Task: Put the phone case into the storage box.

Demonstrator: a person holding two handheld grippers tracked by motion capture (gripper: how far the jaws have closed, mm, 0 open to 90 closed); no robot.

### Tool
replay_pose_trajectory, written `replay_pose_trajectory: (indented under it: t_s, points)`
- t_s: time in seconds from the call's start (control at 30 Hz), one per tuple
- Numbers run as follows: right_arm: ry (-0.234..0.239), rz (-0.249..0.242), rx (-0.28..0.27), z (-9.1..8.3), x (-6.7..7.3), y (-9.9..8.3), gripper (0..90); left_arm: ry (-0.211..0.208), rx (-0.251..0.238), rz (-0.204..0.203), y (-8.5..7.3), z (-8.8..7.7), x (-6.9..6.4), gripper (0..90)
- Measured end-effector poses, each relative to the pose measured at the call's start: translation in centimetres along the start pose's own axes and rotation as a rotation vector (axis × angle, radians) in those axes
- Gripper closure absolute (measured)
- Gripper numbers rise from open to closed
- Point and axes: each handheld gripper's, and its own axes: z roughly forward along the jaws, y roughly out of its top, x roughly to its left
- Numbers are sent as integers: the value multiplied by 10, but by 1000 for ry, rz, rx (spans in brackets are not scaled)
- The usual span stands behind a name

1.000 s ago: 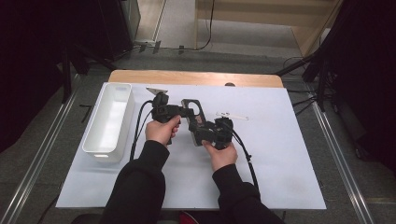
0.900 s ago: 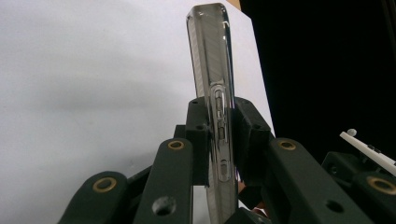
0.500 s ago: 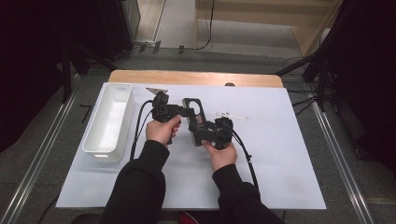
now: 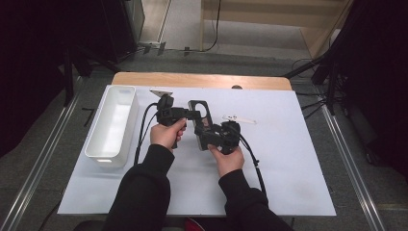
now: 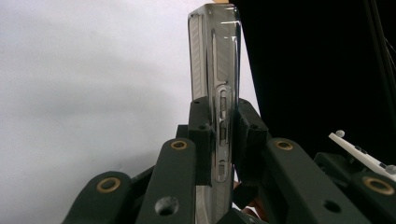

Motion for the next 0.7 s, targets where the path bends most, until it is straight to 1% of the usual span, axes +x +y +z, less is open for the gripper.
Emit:
replay_pose_trajectory:
  t_s: [0.1, 0.17, 0.2, 0.37, 0.5, 0.6, 0.7]
  points:
    - [7, -1, -1, 0, 0, 0, 104, 1, -1, 7, 0, 0, 0, 793]
    - [19, 7, 5, 1, -2, 0, 104, -3, -1, 4, 0, -1, 0, 793]
    - [23, 9, 6, 1, -2, 1, 104, 1, -4, 13, 0, 0, -1, 793]
    - [13, -2, 5, 0, -2, 1, 104, -4, -1, 19, 0, 0, -2, 793]
    - [26, 4, 8, 0, -3, 2, 104, -5, 6, 23, 1, 0, -2, 793]
    - [24, 0, 6, -2, -3, 3, 103, -10, 7, 22, 1, 0, -4, 793]
    - [33, 0, 10, -4, -5, 4, 104, -12, 13, 33, 1, 1, -6, 794]
